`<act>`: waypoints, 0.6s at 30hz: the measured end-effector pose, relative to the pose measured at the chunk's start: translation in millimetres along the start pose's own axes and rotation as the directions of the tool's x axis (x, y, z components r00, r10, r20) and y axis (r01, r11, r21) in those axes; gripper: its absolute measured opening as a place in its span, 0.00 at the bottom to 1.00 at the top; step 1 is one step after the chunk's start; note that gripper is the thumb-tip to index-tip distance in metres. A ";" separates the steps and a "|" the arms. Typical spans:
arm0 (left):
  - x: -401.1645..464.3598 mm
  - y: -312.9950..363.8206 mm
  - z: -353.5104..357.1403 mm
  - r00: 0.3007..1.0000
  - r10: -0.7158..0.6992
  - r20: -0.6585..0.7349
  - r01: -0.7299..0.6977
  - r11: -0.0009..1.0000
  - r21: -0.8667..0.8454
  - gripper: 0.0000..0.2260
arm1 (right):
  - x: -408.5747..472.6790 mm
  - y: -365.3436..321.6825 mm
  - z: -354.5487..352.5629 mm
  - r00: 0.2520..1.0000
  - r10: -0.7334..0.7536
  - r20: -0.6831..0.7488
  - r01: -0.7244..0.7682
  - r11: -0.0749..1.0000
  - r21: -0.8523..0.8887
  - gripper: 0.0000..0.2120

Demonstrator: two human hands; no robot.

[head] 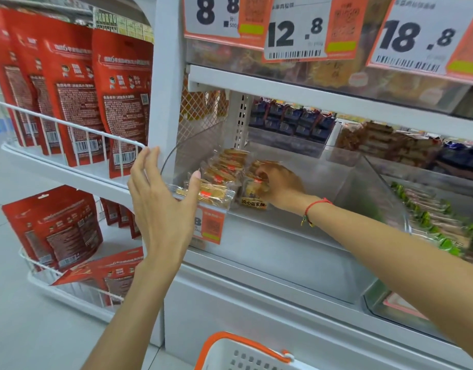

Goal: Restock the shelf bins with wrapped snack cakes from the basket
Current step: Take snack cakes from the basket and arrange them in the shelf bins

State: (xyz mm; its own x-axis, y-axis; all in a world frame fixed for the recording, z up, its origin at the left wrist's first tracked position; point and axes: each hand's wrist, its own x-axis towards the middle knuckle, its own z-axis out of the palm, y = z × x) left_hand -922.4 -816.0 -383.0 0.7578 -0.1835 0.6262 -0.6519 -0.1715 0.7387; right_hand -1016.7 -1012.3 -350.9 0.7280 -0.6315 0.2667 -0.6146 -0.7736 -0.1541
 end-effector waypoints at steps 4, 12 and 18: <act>-1.7 4.2 -7.7 0.999 -0.007 0.041 0.009 0.999 -0.043 0.28 | -1.0 6.3 -21.5 0.995 -0.022 0.100 0.022 1.000 -0.003 0.27; -26.6 65.0 -37.4 0.967 0.068 0.244 -0.026 0.985 -0.170 0.10 | -103.7 2.0 -67.5 0.984 -0.167 -0.066 0.177 0.964 0.200 0.12; -72.5 97.5 -59.3 0.682 0.196 0.705 -0.204 0.976 -0.074 0.09 | -203.4 6.3 -93.2 0.977 -0.194 0.093 0.179 0.972 0.151 0.06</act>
State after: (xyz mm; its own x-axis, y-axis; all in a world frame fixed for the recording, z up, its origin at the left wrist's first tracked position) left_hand -1039.3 -762.0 -341.6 0.3691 -0.8407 0.3961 -0.7891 -0.0583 0.6115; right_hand -1196.9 -883.9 -317.4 0.8585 -0.4713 0.2020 -0.4215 -0.8730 -0.2453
